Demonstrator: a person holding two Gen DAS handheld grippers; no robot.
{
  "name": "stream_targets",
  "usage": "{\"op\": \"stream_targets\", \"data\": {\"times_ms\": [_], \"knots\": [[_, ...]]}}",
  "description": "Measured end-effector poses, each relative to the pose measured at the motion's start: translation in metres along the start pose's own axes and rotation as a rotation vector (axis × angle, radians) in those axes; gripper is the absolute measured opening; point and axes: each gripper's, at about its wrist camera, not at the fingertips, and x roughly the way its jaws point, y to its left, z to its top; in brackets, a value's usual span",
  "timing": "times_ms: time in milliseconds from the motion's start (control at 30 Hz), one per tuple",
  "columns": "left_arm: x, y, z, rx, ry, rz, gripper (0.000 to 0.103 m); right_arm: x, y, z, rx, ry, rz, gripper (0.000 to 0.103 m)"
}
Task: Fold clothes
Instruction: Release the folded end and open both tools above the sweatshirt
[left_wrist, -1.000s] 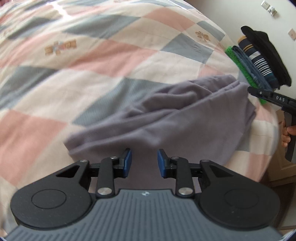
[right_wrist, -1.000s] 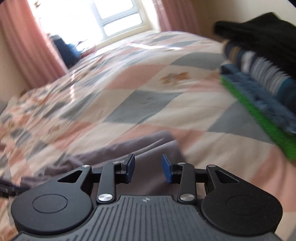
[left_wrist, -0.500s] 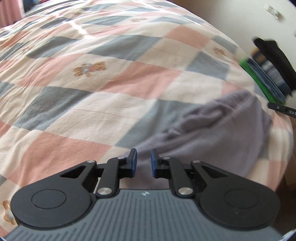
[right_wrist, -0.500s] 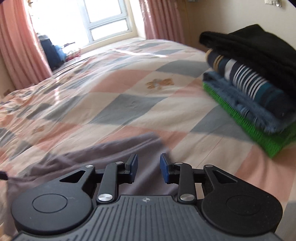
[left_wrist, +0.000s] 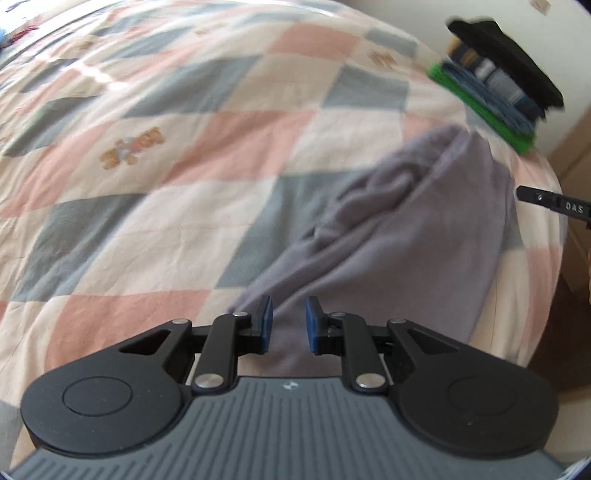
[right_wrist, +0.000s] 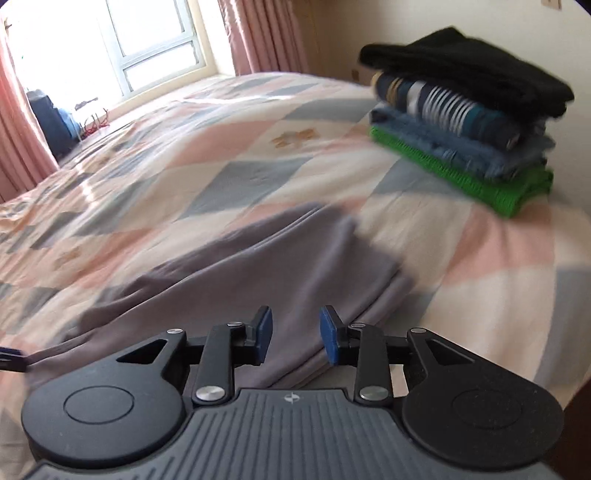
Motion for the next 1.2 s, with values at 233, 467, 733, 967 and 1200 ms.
{"op": "stream_targets", "data": {"times_ms": [233,467,733,967,1200], "knots": [[0.011,0.018,-0.010,0.099,-0.005,-0.114,0.015,0.001,0.089,-0.064,0.027,0.067,-0.127,0.033],[0.004,0.031,-0.021,0.267,-0.012,-0.165,0.015,-0.043,0.178,-0.105,0.140,0.025,-0.080,0.034],[-0.006,0.045,-0.040,0.300,0.145,-0.081,0.015,-0.042,0.220,-0.133,0.273,0.207,-0.103,0.036],[-0.091,0.025,-0.040,0.342,0.174,-0.050,0.024,-0.123,0.223,-0.091,0.355,0.241,-0.202,0.059],[-0.169,0.003,-0.027,0.394,0.062,-0.056,0.033,-0.181,0.241,-0.073,0.385,0.215,-0.268,0.079]]}}
